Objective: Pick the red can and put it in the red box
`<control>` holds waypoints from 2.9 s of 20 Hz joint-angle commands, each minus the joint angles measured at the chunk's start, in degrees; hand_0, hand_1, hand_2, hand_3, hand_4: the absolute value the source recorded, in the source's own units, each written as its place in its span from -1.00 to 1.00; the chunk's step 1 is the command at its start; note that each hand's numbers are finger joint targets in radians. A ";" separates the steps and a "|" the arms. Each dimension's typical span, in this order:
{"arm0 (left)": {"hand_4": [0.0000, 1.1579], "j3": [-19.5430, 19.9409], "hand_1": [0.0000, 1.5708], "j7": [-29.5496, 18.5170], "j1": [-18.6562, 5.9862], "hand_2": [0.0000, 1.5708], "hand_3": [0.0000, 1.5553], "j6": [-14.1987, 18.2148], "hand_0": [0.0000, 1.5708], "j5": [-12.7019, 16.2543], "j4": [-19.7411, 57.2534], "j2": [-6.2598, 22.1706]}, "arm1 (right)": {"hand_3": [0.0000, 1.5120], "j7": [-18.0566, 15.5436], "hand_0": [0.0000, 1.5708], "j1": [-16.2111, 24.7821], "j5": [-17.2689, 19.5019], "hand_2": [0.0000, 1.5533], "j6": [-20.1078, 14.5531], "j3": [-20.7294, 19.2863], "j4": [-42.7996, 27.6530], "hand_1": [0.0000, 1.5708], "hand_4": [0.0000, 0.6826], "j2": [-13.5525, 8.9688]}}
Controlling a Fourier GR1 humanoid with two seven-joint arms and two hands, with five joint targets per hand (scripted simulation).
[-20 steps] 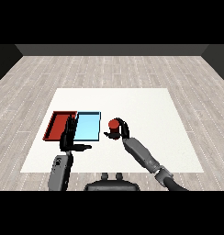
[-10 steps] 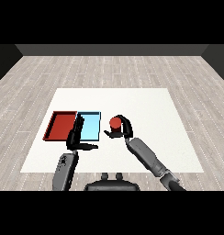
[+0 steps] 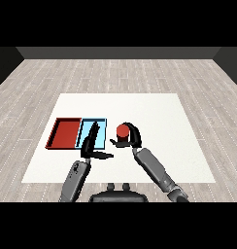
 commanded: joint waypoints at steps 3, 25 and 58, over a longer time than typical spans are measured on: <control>-1.00 -0.23 -1.00 0.95 -7.68 -1.00 -1.00 1.31 -1.00 3.09 7.16 -0.05 | 0.84 1.30 0.86 2.92 3.66 0.85 2.28 -2.73 -2.39 0.86 0.91 2.01; -1.00 -8.12 -1.00 -5.34 -8.40 -1.00 -1.00 3.97 -1.00 9.08 19.21 -0.05 | 0.82 2.69 0.83 0.98 2.88 0.85 1.56 -0.47 -3.73 0.83 0.84 3.59; 0.73 -11.27 1.00 -6.04 -16.94 0.93 0.81 25.01 1.00 14.84 27.07 0.00 | 0.82 0.58 0.86 -5.87 -4.21 0.86 -4.75 9.21 -0.81 0.86 0.78 3.53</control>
